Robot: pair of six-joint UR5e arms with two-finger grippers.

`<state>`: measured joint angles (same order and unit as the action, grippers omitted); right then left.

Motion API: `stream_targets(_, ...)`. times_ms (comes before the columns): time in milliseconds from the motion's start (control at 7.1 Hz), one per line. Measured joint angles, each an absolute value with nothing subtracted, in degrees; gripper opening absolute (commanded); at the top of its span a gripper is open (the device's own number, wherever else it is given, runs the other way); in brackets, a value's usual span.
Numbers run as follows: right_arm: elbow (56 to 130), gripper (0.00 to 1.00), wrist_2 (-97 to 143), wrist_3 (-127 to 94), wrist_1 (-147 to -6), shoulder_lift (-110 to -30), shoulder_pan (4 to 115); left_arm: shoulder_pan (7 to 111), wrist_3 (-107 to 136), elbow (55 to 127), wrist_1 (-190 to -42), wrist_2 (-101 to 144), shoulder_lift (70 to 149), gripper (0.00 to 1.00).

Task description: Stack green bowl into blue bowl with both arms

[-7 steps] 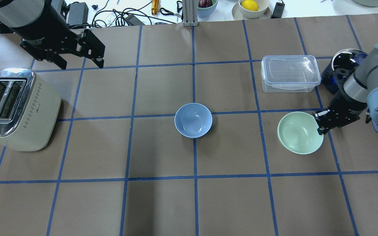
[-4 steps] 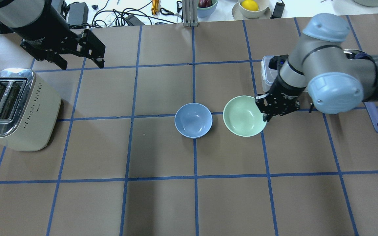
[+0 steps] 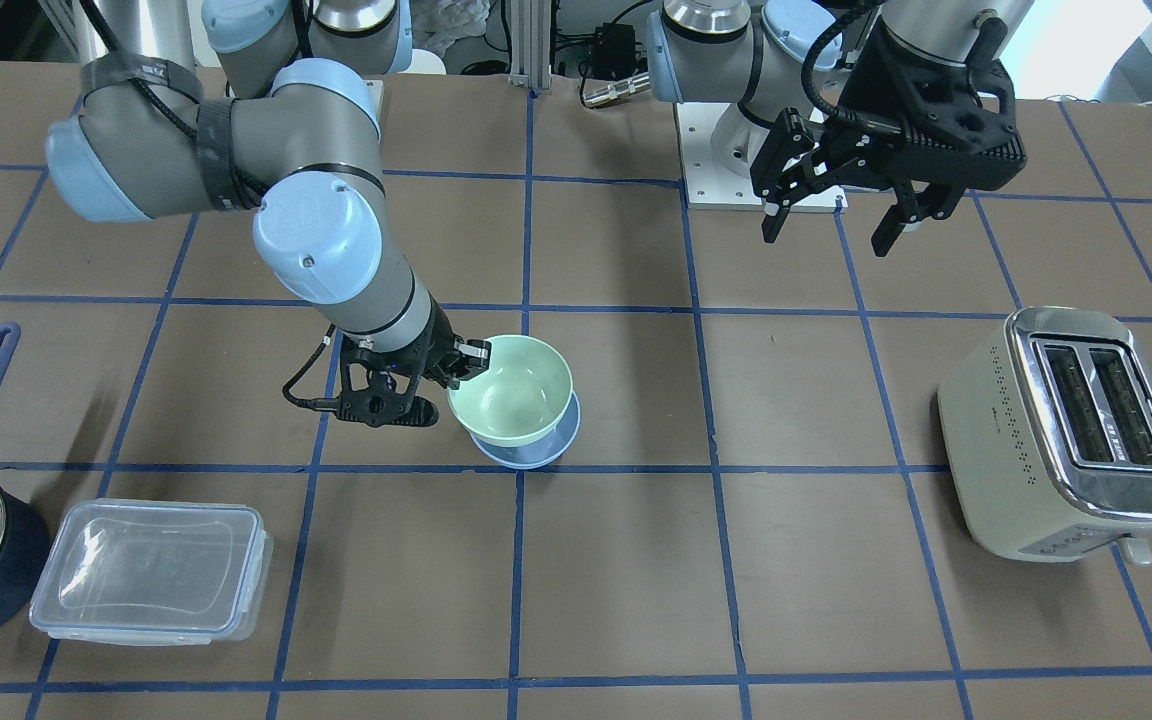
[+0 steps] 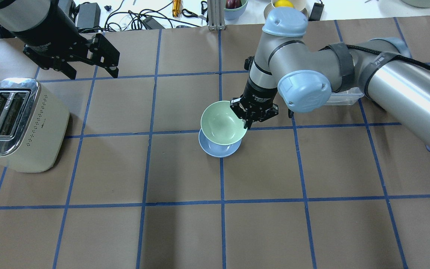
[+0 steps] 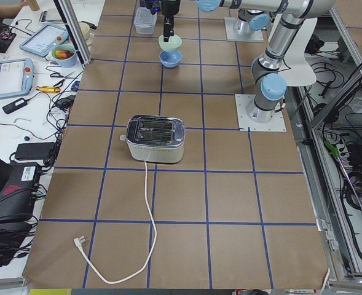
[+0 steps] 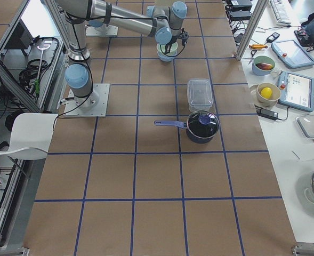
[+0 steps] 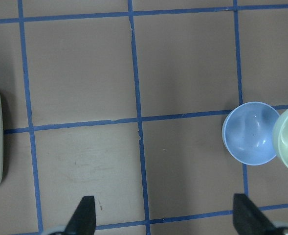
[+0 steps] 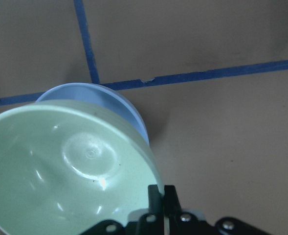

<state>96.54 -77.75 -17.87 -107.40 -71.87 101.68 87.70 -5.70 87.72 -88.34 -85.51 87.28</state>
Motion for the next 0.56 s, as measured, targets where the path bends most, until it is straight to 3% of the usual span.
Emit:
stream_targets(141,96.29,1.00,-77.65,-17.95,-107.96,-70.76,101.99,87.71,-5.71,87.70,-88.33,-85.52,87.28,1.00)
stream_targets(563,93.38,1.00,-78.52,-17.11,-107.76,-69.88,101.42,87.71,-5.67,87.63,-88.35,-85.43,87.25,1.00)
